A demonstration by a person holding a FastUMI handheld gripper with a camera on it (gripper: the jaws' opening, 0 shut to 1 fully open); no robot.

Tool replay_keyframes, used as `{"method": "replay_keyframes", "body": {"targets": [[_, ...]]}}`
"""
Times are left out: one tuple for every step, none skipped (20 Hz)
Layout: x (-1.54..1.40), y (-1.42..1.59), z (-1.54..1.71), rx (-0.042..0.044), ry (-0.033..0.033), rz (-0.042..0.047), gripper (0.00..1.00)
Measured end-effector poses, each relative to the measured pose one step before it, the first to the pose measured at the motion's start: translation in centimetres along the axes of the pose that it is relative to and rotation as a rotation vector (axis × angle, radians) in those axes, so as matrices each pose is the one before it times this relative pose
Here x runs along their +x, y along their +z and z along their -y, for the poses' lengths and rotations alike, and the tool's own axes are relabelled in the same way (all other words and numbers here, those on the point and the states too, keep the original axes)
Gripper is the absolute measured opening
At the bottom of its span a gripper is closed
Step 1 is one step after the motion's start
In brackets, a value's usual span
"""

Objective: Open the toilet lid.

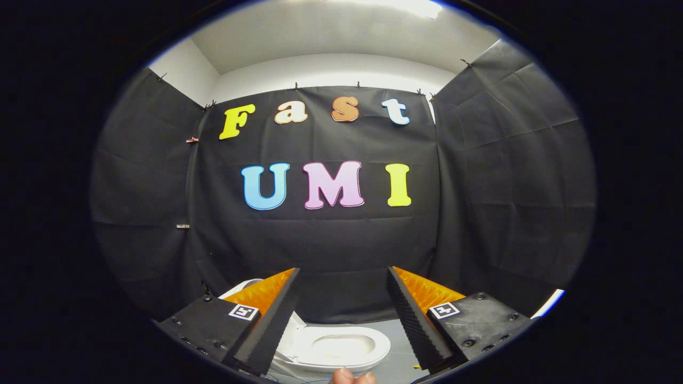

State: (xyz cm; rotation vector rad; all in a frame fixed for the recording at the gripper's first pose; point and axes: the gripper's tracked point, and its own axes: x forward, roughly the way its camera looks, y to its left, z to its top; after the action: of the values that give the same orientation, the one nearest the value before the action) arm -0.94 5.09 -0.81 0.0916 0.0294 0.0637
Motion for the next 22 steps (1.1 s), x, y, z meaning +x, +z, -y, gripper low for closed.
{"method": "replay_keyframes", "body": {"targets": [[-0.038, -0.073, 0.06, 0.00089, -0.00193, -0.00266, 1.0], [-0.011, -0.05, 0.082, 0.0002, -0.00263, -0.00007, 1.0], [0.079, 0.001, 0.053, -0.00254, -0.00362, -0.00094, 1.0], [-0.009, -0.055, 0.141, -0.0027, -0.00423, 0.00059, 1.0], [-0.018, 0.083, 0.011, -0.00154, -0.00174, -0.00008, 1.0], [0.046, -0.045, 0.04, 0.00003, -0.00137, -0.00009, 1.0], [0.006, 0.06, 0.071, 0.00024, -0.00097, 0.00085, 1.0], [-0.002, 0.029, 0.021, -0.00083, -0.00235, 0.00032, 1.0], [0.03, 0.021, 0.033, -0.00138, -0.00115, 0.00144, 1.0], [0.082, 0.046, -0.01, -0.00282, -0.00151, 0.0014, 1.0], [-0.029, 0.02, 0.003, -0.00215, -0.00094, 0.00148, 1.0], [0.093, 0.005, -0.032, -0.00228, -0.00075, 0.00052, 1.0], [0.0, -0.022, -0.073, -0.00188, 0.00096, 0.00075, 1.0], [0.014, 0.01, -0.031, -0.00145, -0.00024, -0.00092, 1.0], [-0.063, 0.079, 0.001, -0.00034, 0.00071, 0.00082, 1.0], [0.032, -0.019, -0.043, -0.00125, -0.00021, -0.00042, 1.0], [0.058, -0.003, 0.031, -0.00152, -0.00039, -0.00011, 1.0], [0.005, -0.062, -0.057, -0.00117, 0.00077, -0.00071, 1.0], [0.019, 0.033, -0.057, -0.00087, 0.00086, -0.00122, 1.0], [0.06, -0.043, -0.037, -0.00113, 0.00063, -0.00168, 1.0], [-0.016, -0.085, 0.038, 0.00026, -0.00015, -0.00045, 1.0], [0.006, 0.002, -0.025, 0.00089, 0.00024, 0.00002, 1.0]]}}
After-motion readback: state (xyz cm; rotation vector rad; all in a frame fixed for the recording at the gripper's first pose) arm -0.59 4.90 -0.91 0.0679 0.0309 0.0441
